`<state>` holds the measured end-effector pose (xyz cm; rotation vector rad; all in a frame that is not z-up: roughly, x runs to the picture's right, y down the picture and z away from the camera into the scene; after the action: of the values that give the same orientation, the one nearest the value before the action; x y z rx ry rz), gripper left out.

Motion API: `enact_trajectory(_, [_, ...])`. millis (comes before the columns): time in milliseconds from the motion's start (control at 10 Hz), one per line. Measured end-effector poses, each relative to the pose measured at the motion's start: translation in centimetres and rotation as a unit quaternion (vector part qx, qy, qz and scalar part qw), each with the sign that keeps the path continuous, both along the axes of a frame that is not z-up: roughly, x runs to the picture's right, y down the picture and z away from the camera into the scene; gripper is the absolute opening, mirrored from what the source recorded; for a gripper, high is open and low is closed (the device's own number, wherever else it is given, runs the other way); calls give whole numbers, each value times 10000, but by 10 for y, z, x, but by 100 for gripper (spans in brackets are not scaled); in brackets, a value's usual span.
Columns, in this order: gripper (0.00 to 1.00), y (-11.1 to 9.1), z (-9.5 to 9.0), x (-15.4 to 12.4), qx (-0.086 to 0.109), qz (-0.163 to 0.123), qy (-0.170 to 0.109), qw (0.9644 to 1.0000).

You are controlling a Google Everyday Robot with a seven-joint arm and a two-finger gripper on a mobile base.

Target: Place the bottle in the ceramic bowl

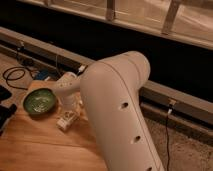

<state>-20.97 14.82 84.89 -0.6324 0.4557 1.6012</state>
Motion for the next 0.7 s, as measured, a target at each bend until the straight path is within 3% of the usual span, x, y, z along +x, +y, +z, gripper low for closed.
enact_trajectory(200, [63,4,5,6,-59,66,92,9999])
enact_trajectory(700, [12,7,2,6,-35,76,111,9999])
